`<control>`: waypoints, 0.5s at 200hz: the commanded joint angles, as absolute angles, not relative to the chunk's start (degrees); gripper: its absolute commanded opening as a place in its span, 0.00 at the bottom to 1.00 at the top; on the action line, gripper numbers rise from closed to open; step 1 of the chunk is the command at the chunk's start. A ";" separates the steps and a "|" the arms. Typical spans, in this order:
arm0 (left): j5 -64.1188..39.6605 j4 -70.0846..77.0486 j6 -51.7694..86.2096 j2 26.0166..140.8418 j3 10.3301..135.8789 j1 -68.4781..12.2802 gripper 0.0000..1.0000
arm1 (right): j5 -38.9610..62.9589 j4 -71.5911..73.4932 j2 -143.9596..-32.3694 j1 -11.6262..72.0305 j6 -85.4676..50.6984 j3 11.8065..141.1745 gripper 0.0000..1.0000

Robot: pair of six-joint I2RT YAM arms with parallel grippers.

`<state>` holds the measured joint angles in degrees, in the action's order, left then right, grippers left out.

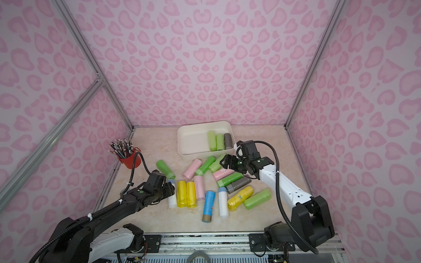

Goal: Put the roll of trash bags into the storage box
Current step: Pick up the roll of trash bags from the center of the board.

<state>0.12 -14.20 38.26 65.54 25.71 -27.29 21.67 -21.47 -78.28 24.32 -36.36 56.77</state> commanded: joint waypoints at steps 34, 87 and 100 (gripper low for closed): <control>1.06 -10.29 37.18 70.23 25.83 -27.85 0.56 | 22.83 -20.64 -78.37 23.64 -36.74 55.99 0.90; 5.03 -11.36 36.60 70.90 28.65 -32.11 0.37 | 23.06 -20.63 -78.40 23.20 -36.91 55.81 0.90; 7.03 -12.32 36.67 70.76 29.72 -33.69 0.33 | 23.16 -20.65 -78.37 23.12 -36.91 55.73 0.90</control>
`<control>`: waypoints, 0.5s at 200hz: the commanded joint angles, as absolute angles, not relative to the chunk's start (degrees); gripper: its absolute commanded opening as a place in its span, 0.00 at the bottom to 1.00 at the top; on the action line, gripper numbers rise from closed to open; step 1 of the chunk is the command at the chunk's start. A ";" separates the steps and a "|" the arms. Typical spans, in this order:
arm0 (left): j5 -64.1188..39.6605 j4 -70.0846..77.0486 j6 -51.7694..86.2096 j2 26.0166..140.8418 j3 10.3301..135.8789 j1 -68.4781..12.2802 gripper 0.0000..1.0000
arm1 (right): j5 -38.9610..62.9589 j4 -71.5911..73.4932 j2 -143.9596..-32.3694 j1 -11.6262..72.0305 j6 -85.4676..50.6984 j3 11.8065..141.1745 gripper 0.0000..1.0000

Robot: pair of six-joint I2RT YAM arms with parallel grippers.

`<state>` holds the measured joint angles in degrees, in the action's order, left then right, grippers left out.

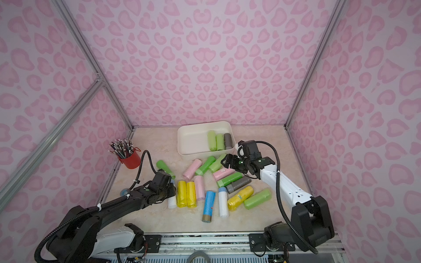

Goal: Put the roll of trash bags into the storage box
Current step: Pick up the roll of trash bags from the center of the board.

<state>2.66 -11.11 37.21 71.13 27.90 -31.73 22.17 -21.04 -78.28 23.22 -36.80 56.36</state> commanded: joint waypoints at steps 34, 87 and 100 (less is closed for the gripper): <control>8.61 -12.77 36.39 70.49 31.62 -34.98 0.30 | 23.05 -20.55 -77.78 22.94 -36.91 54.77 0.90; 7.84 -12.99 35.66 69.83 38.08 -34.97 0.27 | 23.68 -20.58 -77.17 22.72 -36.56 53.97 0.90; 7.48 -12.92 35.84 70.17 39.53 -34.81 0.27 | 24.04 -20.57 -77.04 22.70 -36.56 53.96 0.90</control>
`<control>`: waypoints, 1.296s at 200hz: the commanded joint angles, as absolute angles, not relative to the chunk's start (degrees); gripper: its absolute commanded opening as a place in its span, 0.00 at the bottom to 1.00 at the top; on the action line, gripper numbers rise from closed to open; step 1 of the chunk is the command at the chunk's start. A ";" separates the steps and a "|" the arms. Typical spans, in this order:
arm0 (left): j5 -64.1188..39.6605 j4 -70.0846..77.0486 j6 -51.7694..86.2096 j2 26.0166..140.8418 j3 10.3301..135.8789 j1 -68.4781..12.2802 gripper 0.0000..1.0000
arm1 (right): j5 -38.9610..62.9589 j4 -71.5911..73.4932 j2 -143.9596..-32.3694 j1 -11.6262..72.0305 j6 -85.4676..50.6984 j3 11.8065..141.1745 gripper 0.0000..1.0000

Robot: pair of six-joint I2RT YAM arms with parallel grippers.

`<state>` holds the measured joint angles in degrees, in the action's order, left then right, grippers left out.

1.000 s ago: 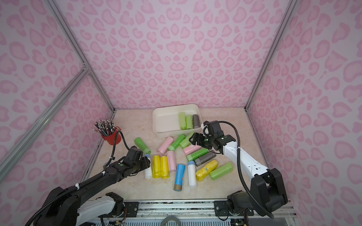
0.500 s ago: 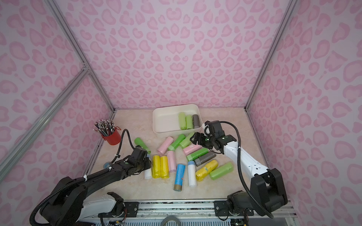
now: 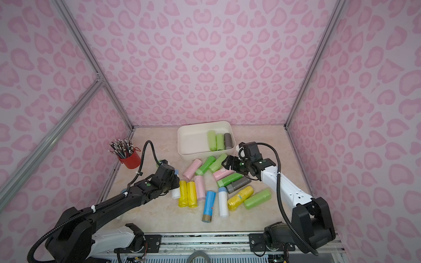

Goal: Put the roll of trash bags into the storage box
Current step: Pick up the roll of trash bags from the center of the board, then place the roll of trash bags in the storage box.

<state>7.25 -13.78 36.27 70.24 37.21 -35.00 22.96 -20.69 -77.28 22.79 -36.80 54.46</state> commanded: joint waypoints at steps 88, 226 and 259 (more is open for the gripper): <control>1.01 -3.42 31.02 79.35 55.86 -30.47 0.25 | 26.66 -20.43 -76.92 21.98 -35.71 54.23 0.91; -6.00 -3.25 27.00 109.83 87.53 -28.74 0.23 | 28.30 -21.62 -74.15 18.25 -34.81 52.76 0.91; -5.23 -5.52 26.26 115.29 92.99 -28.48 0.23 | 28.29 -22.00 -73.43 17.41 -34.54 52.13 0.91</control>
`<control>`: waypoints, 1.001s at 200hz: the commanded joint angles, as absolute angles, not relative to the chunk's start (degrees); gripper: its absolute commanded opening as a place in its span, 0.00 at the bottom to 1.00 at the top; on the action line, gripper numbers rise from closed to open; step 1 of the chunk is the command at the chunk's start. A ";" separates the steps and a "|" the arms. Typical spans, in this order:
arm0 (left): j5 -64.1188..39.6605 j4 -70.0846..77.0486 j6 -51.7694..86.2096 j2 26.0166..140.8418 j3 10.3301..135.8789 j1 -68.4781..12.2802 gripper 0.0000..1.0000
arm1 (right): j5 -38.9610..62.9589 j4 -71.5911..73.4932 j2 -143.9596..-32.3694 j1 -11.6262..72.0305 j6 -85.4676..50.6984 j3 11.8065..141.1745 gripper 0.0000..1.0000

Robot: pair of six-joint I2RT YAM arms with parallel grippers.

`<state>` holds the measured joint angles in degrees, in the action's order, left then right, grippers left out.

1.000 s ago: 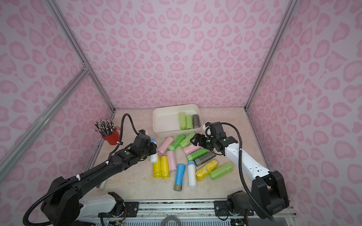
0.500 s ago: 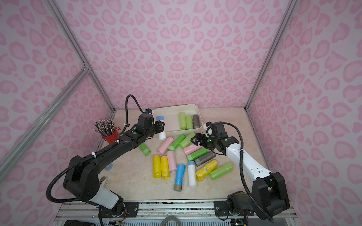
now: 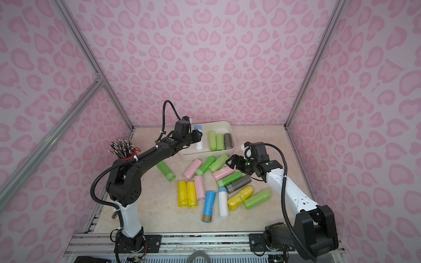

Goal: Put the roll of trash bags into the storage box
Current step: Place the roll of trash bags in the storage box.

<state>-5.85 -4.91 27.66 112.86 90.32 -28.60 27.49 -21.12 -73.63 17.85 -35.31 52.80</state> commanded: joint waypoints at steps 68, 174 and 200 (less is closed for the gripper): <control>-3.49 -8.57 25.21 122.34 98.58 -28.39 0.23 | 28.23 -22.53 -71.29 16.44 -34.19 51.42 0.91; -4.04 -13.04 25.35 131.62 108.57 -28.47 0.27 | 28.19 -22.94 -70.84 16.08 -34.13 50.90 0.91; -3.46 -13.35 25.31 133.63 109.10 -28.81 0.31 | 27.49 -22.92 -70.73 16.00 -33.84 50.36 0.91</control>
